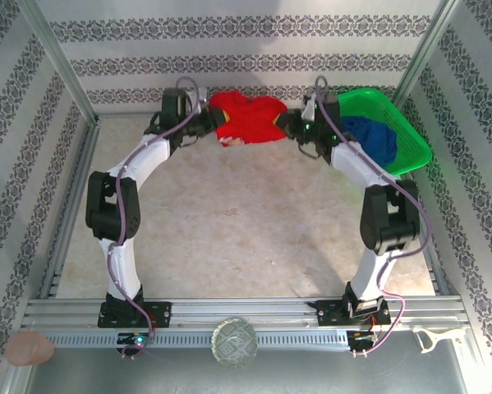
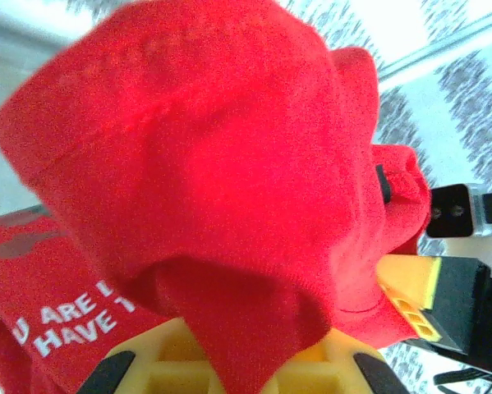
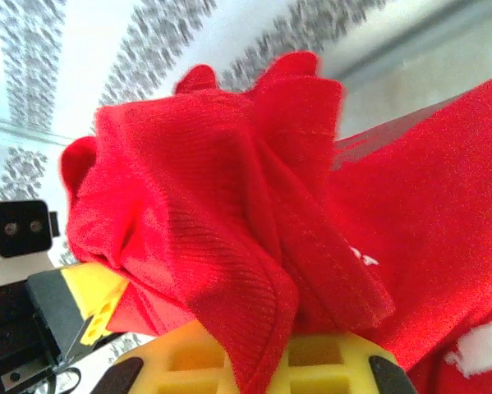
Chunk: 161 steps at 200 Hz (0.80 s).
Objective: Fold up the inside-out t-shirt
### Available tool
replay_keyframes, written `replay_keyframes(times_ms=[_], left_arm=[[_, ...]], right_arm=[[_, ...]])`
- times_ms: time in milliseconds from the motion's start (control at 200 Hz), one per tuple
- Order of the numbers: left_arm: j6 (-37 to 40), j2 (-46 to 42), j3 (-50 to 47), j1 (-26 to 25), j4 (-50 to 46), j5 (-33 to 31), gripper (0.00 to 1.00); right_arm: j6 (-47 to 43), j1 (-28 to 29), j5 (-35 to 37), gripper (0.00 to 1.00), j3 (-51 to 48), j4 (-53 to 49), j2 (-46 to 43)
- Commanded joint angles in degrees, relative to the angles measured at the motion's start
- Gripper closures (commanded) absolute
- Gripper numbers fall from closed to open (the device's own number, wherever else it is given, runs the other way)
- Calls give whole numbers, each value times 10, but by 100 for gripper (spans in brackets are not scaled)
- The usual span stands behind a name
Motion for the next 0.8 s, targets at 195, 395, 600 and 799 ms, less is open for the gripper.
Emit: replay_keyframes(times_ms=[195, 395, 600, 799], left_arm=[[24, -65, -283, -30, 97, -47, 100], [76, -25, -224, -35, 59, -104, 100], [103, 43, -132, -36, 20, -125, 100], [112, 144, -21, -36, -31, -144, 93]], right_arm=[[-23, 42, 86, 100, -310, 111, -81], [-63, 30, 122, 100, -281, 104, -58], [-51, 20, 159, 100, -246, 96, -15], [-11, 2, 196, 100, -193, 57, 63]])
